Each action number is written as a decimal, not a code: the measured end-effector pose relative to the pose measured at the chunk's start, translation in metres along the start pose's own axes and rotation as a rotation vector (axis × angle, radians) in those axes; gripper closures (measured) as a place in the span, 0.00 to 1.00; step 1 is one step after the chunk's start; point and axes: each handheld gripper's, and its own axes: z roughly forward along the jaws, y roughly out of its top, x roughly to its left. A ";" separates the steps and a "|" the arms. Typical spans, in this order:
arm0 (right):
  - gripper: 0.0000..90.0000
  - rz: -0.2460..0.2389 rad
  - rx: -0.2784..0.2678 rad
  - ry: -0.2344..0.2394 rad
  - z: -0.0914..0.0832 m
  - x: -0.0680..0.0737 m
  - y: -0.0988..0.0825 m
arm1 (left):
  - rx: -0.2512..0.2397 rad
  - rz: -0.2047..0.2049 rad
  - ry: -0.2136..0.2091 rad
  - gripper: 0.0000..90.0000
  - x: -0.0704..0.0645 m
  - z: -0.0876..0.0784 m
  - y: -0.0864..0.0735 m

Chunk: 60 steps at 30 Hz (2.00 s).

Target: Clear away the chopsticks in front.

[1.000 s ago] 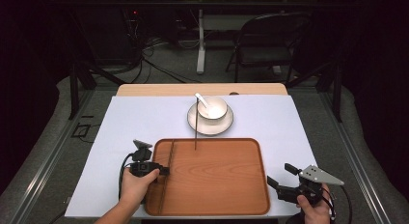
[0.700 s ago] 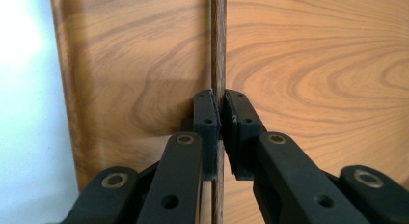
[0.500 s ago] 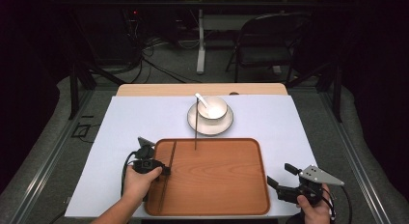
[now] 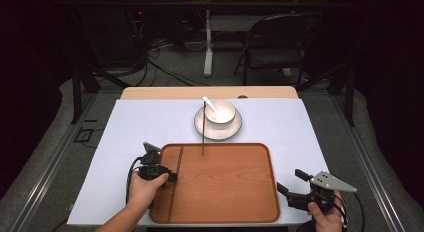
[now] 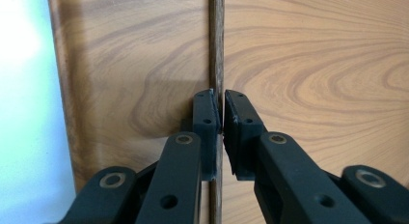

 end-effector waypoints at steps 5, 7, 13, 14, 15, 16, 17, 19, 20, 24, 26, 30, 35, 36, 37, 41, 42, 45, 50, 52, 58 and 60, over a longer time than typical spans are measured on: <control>0.16 -0.001 0.000 -0.001 0.000 0.000 0.000 | -0.022 0.011 0.000 0.88 -0.003 -0.004 0.001; 0.16 0.000 0.000 -0.001 0.000 0.000 0.000 | -0.038 0.023 -0.002 0.83 -0.004 -0.009 0.003; 0.16 0.001 0.000 -0.002 0.000 0.000 0.000 | -0.091 0.073 -0.053 0.70 -0.010 -0.022 0.016; 0.16 0.000 0.000 -0.002 0.000 0.000 0.000 | -0.103 0.080 -0.056 0.68 -0.011 -0.024 0.018; 0.16 0.000 0.000 -0.002 0.000 0.000 0.000 | -0.120 0.089 -0.054 0.67 -0.013 -0.026 0.021; 0.16 0.001 0.001 -0.001 0.000 0.000 0.000 | -0.135 0.102 -0.056 0.65 -0.016 -0.029 0.025; 0.16 0.002 0.001 -0.001 0.000 0.000 0.000 | -0.156 0.126 -0.053 0.62 -0.017 -0.030 0.027; 0.16 0.004 0.001 0.000 0.000 -0.001 0.000 | -0.202 0.186 -0.016 0.57 -0.021 -0.034 0.033; 0.16 0.005 0.001 0.000 0.000 -0.001 0.000 | -0.211 0.198 -0.011 0.56 -0.024 -0.036 0.037; 0.16 0.006 0.001 0.001 0.000 -0.001 0.000 | -0.247 0.222 -0.007 0.53 -0.028 -0.041 0.053; 0.16 0.006 0.001 0.001 0.000 -0.001 0.000 | -0.254 0.226 0.004 0.53 -0.029 -0.043 0.061; 0.16 0.009 -0.001 0.001 0.000 -0.001 0.000 | -0.265 0.217 -0.025 0.53 -0.026 -0.044 0.076; 0.16 0.011 0.001 0.002 0.000 -0.002 0.000 | -0.247 0.186 -0.044 0.48 -0.027 -0.040 0.091; 0.16 0.012 0.001 0.002 0.000 -0.002 0.000 | -0.243 0.181 -0.040 0.47 -0.028 -0.039 0.093; 0.16 0.012 0.002 0.001 0.000 -0.002 0.000 | -0.249 0.179 -0.032 0.47 -0.030 -0.039 0.094; 0.16 0.012 0.002 0.002 0.000 -0.002 0.000 | -0.268 0.222 -0.012 0.44 -0.040 -0.038 0.101; 0.16 0.013 0.002 0.002 0.000 -0.002 0.000 | -0.271 0.221 -0.014 0.44 -0.042 -0.037 0.101; 0.16 0.012 0.002 0.002 0.000 -0.002 0.000 | -0.270 0.219 -0.005 0.48 -0.047 -0.035 0.106; 0.16 0.012 0.000 0.002 0.000 -0.002 0.000 | -0.255 0.233 0.013 0.51 -0.054 -0.028 0.110; 0.16 0.011 -0.001 0.002 0.000 -0.002 0.000 | -0.248 0.237 0.013 0.52 -0.056 -0.026 0.112; 0.16 0.011 -0.002 0.003 0.000 -0.002 0.000 | -0.240 0.242 0.017 0.52 -0.061 -0.020 0.117; 0.16 0.011 -0.004 0.003 0.000 -0.002 0.000 | -0.241 0.239 0.018 0.52 -0.062 -0.017 0.120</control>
